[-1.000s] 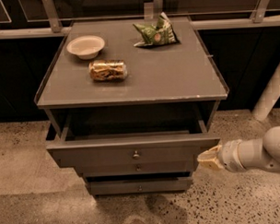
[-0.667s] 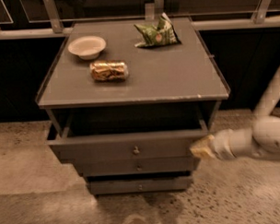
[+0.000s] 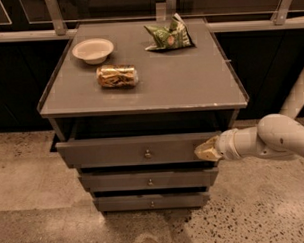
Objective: Close top drawer
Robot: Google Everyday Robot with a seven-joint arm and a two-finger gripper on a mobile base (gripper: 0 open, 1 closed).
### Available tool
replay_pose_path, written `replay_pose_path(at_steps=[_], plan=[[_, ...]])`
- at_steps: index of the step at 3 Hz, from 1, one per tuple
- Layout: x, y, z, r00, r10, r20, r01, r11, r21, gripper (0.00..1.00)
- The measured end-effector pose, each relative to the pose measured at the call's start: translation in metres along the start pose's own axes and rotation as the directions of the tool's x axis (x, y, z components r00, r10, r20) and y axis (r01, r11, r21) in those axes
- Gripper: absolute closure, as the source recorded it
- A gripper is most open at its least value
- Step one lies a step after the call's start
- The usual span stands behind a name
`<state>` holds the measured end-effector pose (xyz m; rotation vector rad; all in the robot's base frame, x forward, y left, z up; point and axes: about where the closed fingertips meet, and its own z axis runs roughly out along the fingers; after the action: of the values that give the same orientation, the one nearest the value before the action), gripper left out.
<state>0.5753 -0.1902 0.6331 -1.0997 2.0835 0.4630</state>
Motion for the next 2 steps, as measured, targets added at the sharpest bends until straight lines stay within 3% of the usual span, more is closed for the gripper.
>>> replay_pose_path(at_steps=[2], plan=[[-0.017,-0.007,0.012,1.000,-0.020,0.017,0.020,0.9998,-0.003,1.00]])
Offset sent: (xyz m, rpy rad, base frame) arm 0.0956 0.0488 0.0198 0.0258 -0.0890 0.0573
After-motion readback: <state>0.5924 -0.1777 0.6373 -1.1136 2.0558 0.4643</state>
